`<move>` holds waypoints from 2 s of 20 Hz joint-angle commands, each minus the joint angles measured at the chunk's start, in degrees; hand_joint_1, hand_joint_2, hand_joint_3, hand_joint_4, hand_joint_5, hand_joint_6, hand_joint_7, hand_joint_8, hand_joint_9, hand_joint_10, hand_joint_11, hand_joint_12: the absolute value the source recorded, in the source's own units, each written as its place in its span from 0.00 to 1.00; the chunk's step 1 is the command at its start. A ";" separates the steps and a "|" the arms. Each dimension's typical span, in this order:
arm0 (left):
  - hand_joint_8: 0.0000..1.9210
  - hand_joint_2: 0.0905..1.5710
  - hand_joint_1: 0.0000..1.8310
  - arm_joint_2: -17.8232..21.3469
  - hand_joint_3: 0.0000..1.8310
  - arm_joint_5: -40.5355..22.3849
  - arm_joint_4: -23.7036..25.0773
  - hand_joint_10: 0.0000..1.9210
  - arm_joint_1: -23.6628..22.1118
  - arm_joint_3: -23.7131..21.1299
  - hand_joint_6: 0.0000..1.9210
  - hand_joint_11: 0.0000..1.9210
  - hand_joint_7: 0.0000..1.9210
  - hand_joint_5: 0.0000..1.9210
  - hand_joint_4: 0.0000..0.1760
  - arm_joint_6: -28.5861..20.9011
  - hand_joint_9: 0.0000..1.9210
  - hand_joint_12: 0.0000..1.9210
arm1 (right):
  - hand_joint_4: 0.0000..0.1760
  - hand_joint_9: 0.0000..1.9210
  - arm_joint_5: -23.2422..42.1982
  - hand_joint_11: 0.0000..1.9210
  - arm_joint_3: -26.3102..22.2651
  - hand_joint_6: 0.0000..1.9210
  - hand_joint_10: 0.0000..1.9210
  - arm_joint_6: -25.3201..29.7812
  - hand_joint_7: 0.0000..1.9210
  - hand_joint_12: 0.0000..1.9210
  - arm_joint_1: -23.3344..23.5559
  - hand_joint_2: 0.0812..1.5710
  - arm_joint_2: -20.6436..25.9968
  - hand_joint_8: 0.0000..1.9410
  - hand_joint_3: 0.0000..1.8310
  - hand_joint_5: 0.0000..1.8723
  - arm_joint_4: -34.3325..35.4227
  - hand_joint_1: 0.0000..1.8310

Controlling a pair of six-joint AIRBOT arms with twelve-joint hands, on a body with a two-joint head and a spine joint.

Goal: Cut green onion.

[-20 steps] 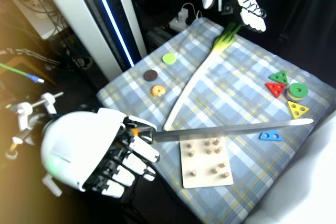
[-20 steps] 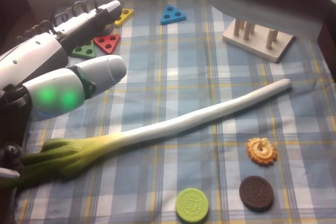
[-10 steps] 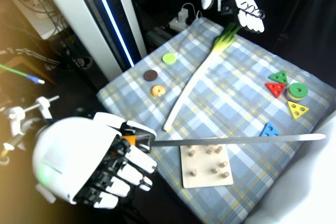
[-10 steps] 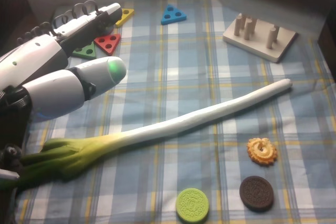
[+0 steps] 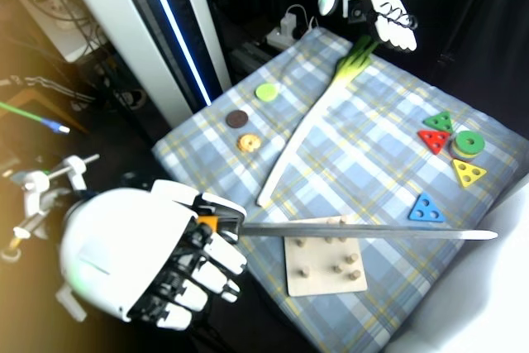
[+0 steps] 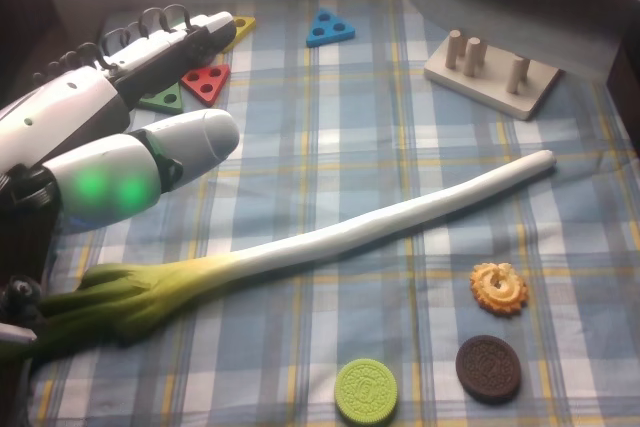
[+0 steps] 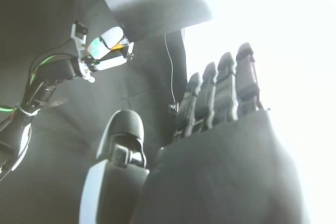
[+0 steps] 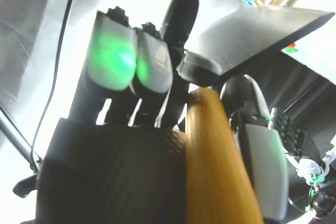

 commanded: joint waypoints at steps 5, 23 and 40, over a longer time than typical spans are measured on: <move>0.01 0.87 0.00 0.29 0.00 -7.10 0.99 0.00 -0.46 -0.21 0.01 0.00 0.04 0.05 0.00 -0.18 0.03 0.00 | 0.00 0.75 2.54 0.77 0.55 1.00 1.00 0.03 0.67 1.00 3.36 0.90 -0.19 1.00 0.00 0.55 -3.04 0.20; 0.00 0.88 0.00 0.29 0.00 -6.98 1.25 0.00 -0.45 -0.30 0.00 0.00 0.02 0.02 0.00 -0.18 0.01 0.00 | 0.62 0.73 -5.54 0.75 -0.01 1.00 1.00 0.05 0.66 1.00 9.84 0.89 -0.25 1.00 0.00 0.56 -14.51 0.21; 0.01 0.89 0.00 0.26 0.00 -8.48 1.41 0.01 0.18 -0.67 0.00 0.01 0.04 0.03 0.00 -0.18 0.04 0.00 | 0.59 0.73 -4.59 0.76 -0.91 1.00 1.00 0.15 0.63 1.00 6.74 0.90 0.20 1.00 0.00 0.46 -8.69 0.19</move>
